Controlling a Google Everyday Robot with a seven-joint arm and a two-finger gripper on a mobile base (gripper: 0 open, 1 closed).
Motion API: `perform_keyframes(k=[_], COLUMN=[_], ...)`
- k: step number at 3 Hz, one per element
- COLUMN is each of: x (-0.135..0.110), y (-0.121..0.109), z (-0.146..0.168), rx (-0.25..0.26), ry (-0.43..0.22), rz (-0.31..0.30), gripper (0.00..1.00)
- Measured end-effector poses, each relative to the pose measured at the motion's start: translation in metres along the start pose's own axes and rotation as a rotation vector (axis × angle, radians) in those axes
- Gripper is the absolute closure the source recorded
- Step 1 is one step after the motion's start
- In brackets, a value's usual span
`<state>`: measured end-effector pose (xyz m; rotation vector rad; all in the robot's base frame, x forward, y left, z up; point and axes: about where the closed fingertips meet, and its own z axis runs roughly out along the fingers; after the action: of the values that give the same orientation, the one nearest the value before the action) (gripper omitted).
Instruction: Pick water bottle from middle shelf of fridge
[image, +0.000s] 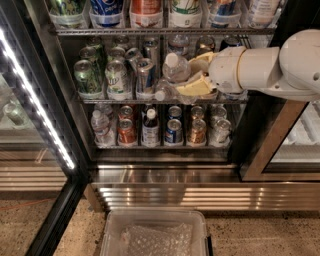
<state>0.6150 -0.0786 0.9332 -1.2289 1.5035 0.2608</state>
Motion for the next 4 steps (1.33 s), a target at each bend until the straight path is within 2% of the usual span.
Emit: perform_keyframes(k=[1, 2, 3, 4], x=[0.001, -0.008, -0.034, -0.062], y=[0.0, 0.004, 0.02, 0.045], z=[0.0, -0.005, -0.033, -0.068], rx=[0.001, -0.008, -0.007, 0.037], ry=[0.003, -0.024, -0.093, -0.176], rz=[0.002, 0.027, 0.044, 0.061], gripper=[1.0, 1.0, 1.0, 1.0])
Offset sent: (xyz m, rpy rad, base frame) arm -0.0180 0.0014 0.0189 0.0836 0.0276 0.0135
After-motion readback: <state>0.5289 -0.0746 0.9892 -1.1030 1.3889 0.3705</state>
